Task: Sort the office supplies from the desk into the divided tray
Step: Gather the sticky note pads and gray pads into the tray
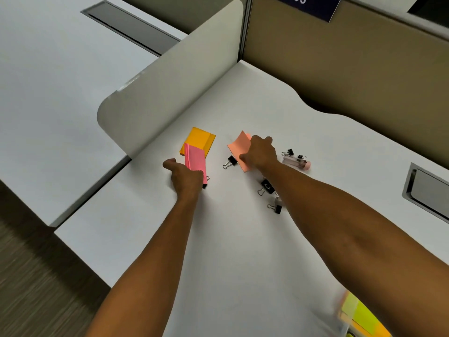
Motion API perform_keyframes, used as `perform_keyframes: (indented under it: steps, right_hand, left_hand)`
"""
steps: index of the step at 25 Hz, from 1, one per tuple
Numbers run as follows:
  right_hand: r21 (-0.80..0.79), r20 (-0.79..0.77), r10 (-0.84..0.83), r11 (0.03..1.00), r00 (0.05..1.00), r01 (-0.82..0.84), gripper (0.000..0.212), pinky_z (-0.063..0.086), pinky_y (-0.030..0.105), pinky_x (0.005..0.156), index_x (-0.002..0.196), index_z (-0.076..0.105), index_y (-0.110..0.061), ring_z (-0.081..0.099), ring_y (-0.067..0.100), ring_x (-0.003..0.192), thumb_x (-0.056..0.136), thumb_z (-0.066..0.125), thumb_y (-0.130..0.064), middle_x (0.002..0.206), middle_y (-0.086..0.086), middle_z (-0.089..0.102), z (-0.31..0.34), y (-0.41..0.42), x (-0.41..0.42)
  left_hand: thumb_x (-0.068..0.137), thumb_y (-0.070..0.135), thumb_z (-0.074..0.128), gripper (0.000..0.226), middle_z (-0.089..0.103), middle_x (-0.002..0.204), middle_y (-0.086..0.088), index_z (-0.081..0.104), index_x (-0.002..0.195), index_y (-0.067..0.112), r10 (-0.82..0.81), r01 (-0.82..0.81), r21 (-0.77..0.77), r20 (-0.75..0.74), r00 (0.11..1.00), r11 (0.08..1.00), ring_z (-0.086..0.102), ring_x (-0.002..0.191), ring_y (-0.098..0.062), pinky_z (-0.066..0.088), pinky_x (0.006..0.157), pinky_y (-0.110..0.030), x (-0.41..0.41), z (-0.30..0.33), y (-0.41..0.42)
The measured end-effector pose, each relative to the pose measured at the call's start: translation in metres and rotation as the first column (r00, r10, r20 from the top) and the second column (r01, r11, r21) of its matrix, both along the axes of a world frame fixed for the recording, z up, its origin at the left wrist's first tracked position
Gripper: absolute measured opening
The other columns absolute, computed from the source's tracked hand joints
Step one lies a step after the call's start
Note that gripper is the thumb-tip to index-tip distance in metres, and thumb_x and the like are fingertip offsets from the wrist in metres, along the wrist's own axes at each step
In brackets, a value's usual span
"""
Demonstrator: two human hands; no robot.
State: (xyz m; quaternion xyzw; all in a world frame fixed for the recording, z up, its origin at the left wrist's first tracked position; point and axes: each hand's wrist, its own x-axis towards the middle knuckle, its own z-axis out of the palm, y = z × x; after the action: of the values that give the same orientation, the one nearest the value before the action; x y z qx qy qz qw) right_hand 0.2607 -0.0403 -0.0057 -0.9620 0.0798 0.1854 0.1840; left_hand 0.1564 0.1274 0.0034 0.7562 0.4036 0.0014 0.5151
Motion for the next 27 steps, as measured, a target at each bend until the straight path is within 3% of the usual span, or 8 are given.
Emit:
perform_keyframes:
  steps: [2, 5, 8, 12, 14, 17, 20, 27]
  right_hand:
    - [0.066, 0.040, 0.006, 0.998, 0.999, -0.009, 0.040, 0.047, 0.037, 0.077, 0.116, 0.053, -0.016, 0.059, 0.035, 0.105, 0.080, 0.067, -0.026, 0.117, 0.009, 0.058, 0.007, -0.001, -0.004]
    - [0.246, 0.086, -0.015, 0.969, 0.996, -0.006, 0.032, 0.046, 0.037, 0.074, 0.112, 0.051, -0.015, 0.058, 0.031, 0.101, 0.081, 0.058, -0.015, 0.111, 0.008, 0.060, 0.023, -0.002, -0.013]
    - [0.391, 0.122, -0.023, 0.920, 0.992, -0.027, 0.045, 0.047, 0.039, 0.075, 0.123, 0.041, -0.013, 0.058, 0.032, 0.099, 0.082, 0.058, -0.009, 0.108, 0.009, 0.056, 0.045, -0.009, -0.028]
    - [0.483, 0.154, -0.057, 0.875, 0.986, -0.025, 0.059, 0.054, 0.043, 0.077, 0.136, 0.033, -0.024, 0.061, 0.028, 0.095, 0.085, 0.059, -0.010, 0.107, 0.009, 0.057, 0.078, -0.027, -0.055]
    - [0.497, 0.178, -0.052, 0.866, 0.983, -0.045, 0.049, 0.055, 0.043, 0.079, 0.132, 0.042, -0.025, 0.062, 0.026, 0.098, 0.087, 0.057, -0.013, 0.116, 0.008, 0.060, 0.092, -0.039, -0.071]
    - [0.435, 0.246, -0.020, 0.896, 0.969, -0.092, 0.034, 0.053, 0.036, 0.078, 0.123, 0.054, -0.021, 0.061, 0.021, 0.096, 0.090, 0.056, -0.012, 0.115, 0.001, 0.062, 0.113, -0.059, -0.098]
    - [0.422, 0.285, -0.014, 0.899, 0.958, -0.113, 0.032, 0.053, 0.034, 0.079, 0.121, 0.057, -0.020, 0.062, 0.020, 0.095, 0.090, 0.059, -0.011, 0.110, -0.002, 0.062, 0.132, -0.083, -0.128]
    - [0.421, 0.396, -0.087, 0.902, 0.914, -0.096, 0.029, 0.049, 0.028, 0.083, 0.121, 0.058, -0.019, 0.057, 0.019, 0.104, 0.095, 0.053, -0.008, 0.121, 0.001, 0.057, 0.154, -0.138, -0.196]
  left_hand:
    - [0.080, -0.008, 0.065, 0.065, 0.044, 0.109, -0.009, 0.027, 0.129, 0.011, 0.009, -0.009, 0.000, 0.061, 0.998, 1.000, 0.049, 0.065, -0.007, 0.044, 0.041, -0.019, -0.007, 0.002, 0.000]
    - [0.080, 0.001, 0.068, 0.057, 0.051, 0.115, -0.008, 0.040, 0.128, 0.015, -0.031, 0.038, -0.046, 0.129, 0.991, 0.998, 0.062, 0.080, -0.020, 0.046, 0.042, -0.017, -0.014, 0.007, 0.002]
    - [0.083, 0.009, 0.067, 0.047, 0.058, 0.113, -0.009, 0.051, 0.127, 0.010, -0.107, 0.115, -0.045, 0.150, 0.983, 0.992, 0.061, 0.093, -0.030, 0.044, 0.049, -0.020, -0.022, 0.017, 0.000]
    - [0.092, 0.019, 0.052, 0.026, 0.061, 0.106, -0.015, 0.057, 0.115, 0.006, -0.125, 0.149, -0.095, 0.226, 0.966, 0.984, 0.061, 0.087, -0.034, 0.046, 0.054, -0.026, -0.037, 0.036, -0.006]
    - [0.094, 0.025, 0.046, 0.029, 0.062, 0.107, -0.015, 0.057, 0.115, 0.009, -0.146, 0.181, -0.116, 0.263, 0.954, 0.977, 0.063, 0.092, -0.038, 0.051, 0.063, -0.032, -0.046, 0.046, -0.011]
    - [0.095, 0.024, 0.043, 0.030, 0.059, 0.114, -0.010, 0.051, 0.123, 0.014, -0.142, 0.192, -0.141, 0.306, 0.942, 0.971, 0.061, 0.096, -0.031, 0.051, 0.061, -0.031, -0.064, 0.066, -0.023]
    - [0.096, 0.022, 0.045, 0.029, 0.058, 0.118, -0.007, 0.050, 0.124, 0.014, -0.167, 0.227, -0.136, 0.349, 0.922, 0.964, 0.059, 0.101, -0.027, 0.056, 0.074, -0.039, -0.083, 0.080, -0.035]
    - [0.097, 0.017, 0.043, 0.025, 0.058, 0.110, -0.005, 0.055, 0.118, 0.013, -0.258, 0.350, -0.158, 0.421, 0.869, 0.923, 0.057, 0.097, -0.023, 0.053, 0.073, -0.036, -0.126, 0.092, -0.078]
